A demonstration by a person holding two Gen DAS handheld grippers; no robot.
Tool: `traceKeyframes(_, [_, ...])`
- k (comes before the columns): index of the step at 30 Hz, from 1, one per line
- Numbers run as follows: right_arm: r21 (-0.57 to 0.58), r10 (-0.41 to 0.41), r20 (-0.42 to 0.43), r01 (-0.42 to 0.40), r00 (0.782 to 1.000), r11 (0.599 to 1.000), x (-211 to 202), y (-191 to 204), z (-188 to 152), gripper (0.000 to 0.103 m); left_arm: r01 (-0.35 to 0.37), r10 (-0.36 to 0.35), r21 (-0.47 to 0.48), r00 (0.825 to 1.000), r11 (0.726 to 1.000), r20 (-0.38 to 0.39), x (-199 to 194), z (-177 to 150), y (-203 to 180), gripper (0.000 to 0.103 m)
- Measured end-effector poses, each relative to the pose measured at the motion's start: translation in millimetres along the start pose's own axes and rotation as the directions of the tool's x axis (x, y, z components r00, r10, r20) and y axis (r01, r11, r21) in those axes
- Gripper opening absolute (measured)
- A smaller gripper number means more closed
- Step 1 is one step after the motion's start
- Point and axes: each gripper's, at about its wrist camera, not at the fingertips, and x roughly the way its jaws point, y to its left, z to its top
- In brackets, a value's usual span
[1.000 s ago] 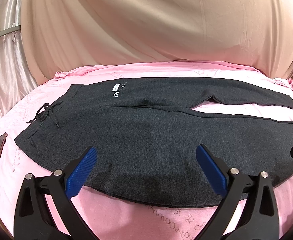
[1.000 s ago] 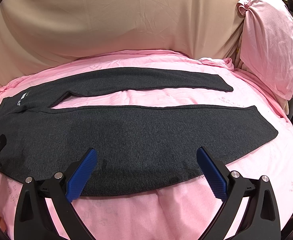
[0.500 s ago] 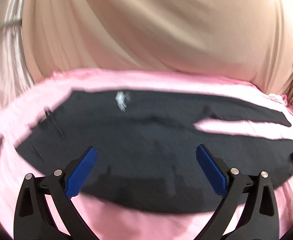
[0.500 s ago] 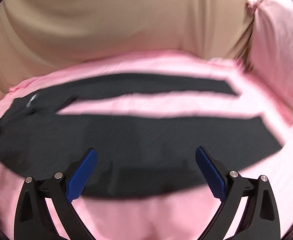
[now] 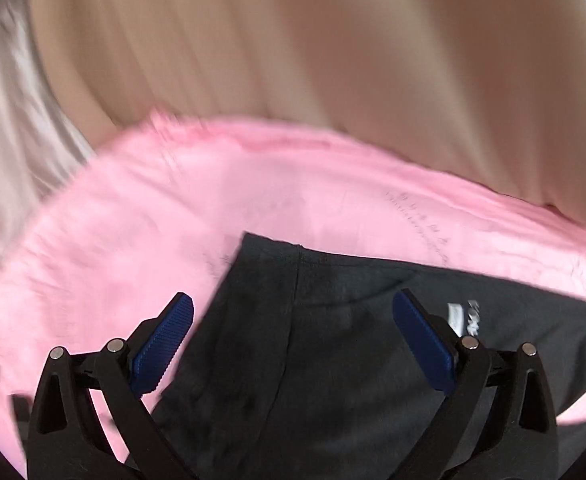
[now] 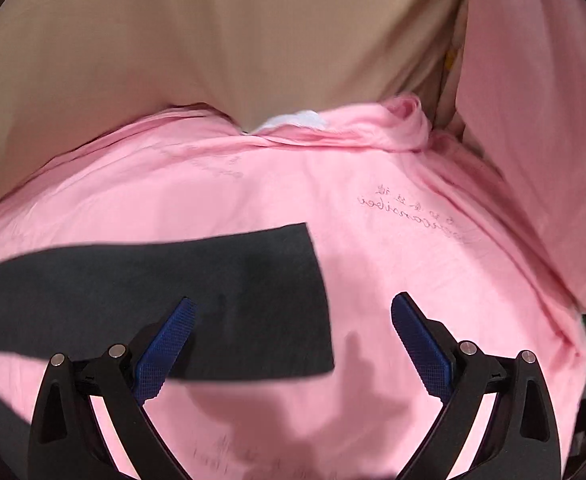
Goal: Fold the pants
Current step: 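Grasp the grey sweatpants fabric with the left tool while the right tool grasps it too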
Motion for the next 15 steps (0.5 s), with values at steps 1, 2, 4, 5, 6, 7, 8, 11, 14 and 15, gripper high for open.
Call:
traceKeyframes(1, [0.02, 0.019, -0.016, -0.018, 1.0, 1.0, 8, -1, 4, 0.097, -0.01, 0.01, -0.024, 1.0, 1.0, -0.015, 9, 4, 4, 0.098])
traceKeyframes(2, [0.031, 0.035, -0.041, -0.034, 0.999, 0.999, 18, -1, 7, 0.097, -0.015, 0.014, -0.044, 1.0, 0.999, -0.025, 19, 9, 7, 0.098])
traceKeyframes(4, [0.025, 0.027, -0.088, -0.025, 0.996, 0.999, 36, 0, 12, 0.098, -0.011, 0.008, -0.046, 0.997, 0.999, -0.074, 47, 21, 10, 0.098])
traceKeyframes(5, [0.02, 0.022, -0.107, -0.02, 0.994, 1.0, 43, 0, 14, 0.098, -0.021, 0.018, -0.039, 0.996, 0.999, -0.091, 55, 23, 8, 0.098])
traceKeyframes(6, [0.01, 0.005, -0.121, -0.004, 0.993, 1.0, 51, 5, 14, 0.098, -0.052, 0.048, -0.028, 0.993, 0.998, -0.107, 66, 25, 6, 0.097])
traceKeyframes(7, [0.0, -0.007, -0.119, 0.007, 0.993, 1.0, 54, 7, 15, 0.098, -0.06, 0.057, -0.017, 0.991, 0.998, -0.117, 75, 27, 4, 0.097])
traceKeyframes(8, [-0.018, -0.022, -0.109, 0.02, 0.994, 1.0, 55, 11, 15, 0.098, -0.07, 0.069, -0.002, 0.99, 0.998, -0.126, 83, 27, 3, 0.096])
traceKeyframes(11, [-0.043, -0.017, -0.084, 0.013, 0.996, 0.999, 56, 23, 13, 0.098, -0.049, 0.049, 0.004, 0.983, 0.999, -0.175, 105, 27, 5, 0.06])
traceKeyframes(14, [-0.056, 0.029, -0.058, -0.032, 0.998, 0.998, 51, 33, 13, 0.07, -0.033, 0.03, -0.015, 0.987, 0.999, -0.157, 107, 25, 5, 0.046])
traceKeyframes(15, [-0.058, 0.029, -0.055, -0.032, 0.998, 0.998, 49, 35, 13, 0.05, -0.022, 0.019, -0.018, 0.987, 1.0, -0.158, 105, 25, 5, 0.037])
